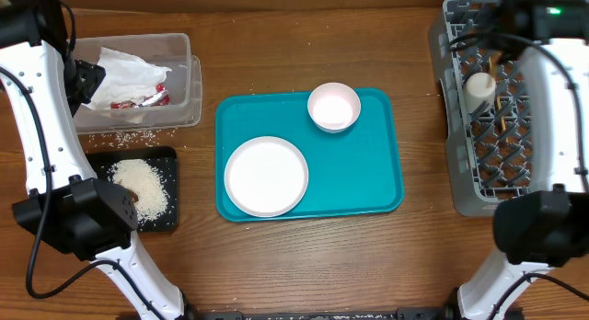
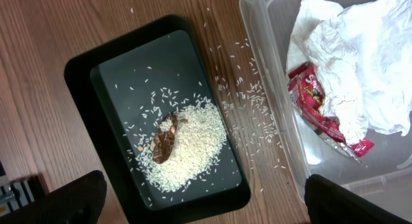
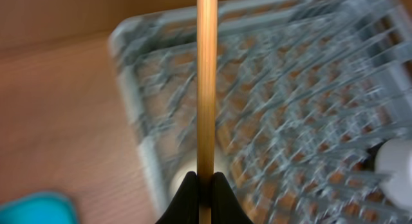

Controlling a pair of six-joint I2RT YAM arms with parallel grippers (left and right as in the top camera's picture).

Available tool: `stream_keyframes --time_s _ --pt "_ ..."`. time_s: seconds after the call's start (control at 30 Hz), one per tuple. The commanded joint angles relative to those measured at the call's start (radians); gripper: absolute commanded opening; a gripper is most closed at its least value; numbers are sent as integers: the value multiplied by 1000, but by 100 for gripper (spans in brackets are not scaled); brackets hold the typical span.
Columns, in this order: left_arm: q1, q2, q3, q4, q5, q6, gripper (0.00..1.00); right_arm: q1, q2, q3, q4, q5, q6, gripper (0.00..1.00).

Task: Sort waste into correct bins and load items into the dishwasher
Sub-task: 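Carry the chopstick right and stand it upright in a rack slot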

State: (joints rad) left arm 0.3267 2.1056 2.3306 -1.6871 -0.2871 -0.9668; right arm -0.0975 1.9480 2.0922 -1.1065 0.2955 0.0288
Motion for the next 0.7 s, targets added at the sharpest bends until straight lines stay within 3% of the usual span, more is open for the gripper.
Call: stream_keyframes --time_s 0.0,0.13,0.27,0.4,0.67 --pt "-7 -19 0 -3 -7 -13 100 -95 0 -46 117 25 -38 4" --pt "-7 -19 0 -3 -7 -13 100 -190 10 -101 252 -26 -49 4" --pt "-7 -19 0 -3 -7 -13 100 -252 41 -130 288 -210 -240 4" --pt "-7 -19 0 -3 -7 -13 100 -269 86 -150 286 -249 -396 4" --pt "-7 -19 0 -3 -7 -13 100 -267 157 -150 202 -357 -502 4"
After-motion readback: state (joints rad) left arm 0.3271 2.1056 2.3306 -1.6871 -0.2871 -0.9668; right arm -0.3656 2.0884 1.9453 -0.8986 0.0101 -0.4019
